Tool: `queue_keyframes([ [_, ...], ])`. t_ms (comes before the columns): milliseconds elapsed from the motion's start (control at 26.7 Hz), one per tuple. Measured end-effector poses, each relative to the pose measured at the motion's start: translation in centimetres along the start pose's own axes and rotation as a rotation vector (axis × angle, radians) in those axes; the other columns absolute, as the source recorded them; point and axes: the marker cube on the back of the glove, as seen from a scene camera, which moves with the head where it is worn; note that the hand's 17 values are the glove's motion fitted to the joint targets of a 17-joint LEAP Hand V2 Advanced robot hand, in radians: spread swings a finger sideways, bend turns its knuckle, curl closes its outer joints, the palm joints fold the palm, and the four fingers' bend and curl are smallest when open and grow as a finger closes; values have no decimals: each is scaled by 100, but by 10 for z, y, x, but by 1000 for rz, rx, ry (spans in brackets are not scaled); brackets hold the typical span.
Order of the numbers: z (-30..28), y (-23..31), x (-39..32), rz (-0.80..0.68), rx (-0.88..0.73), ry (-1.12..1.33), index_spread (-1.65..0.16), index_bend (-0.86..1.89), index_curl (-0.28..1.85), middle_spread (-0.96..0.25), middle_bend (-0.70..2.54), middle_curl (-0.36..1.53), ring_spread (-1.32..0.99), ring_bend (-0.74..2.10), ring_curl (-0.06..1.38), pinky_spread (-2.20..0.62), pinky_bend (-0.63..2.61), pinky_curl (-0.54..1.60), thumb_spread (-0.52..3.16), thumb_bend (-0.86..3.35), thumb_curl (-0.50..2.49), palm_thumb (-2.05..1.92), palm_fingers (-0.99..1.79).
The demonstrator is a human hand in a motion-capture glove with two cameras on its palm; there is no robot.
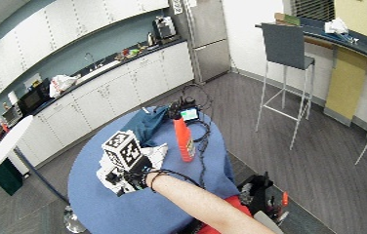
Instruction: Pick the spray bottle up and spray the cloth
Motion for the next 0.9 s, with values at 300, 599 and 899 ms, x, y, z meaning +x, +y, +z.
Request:
queue_keyframes([
  [300, -24, 61, -21, -57, 254, -123, -39, 10, 18, -3, 33, 30, 3, 28, 25, 19, 56, 26, 108, 5, 18, 30, 46],
  [599, -79, 152, 55, 97, 816, -389, -38, 12, 18, -3, 33, 32, 3, 33, 27, 16, 60, 27, 117, 15, 24, 54, 57],
  [899, -29, 181, 165, 616, 968, -764, -36, 10, 19, -3, 41, 36, 3, 34, 29, 19, 49, 26, 110, 12, 28, 63, 56],
])
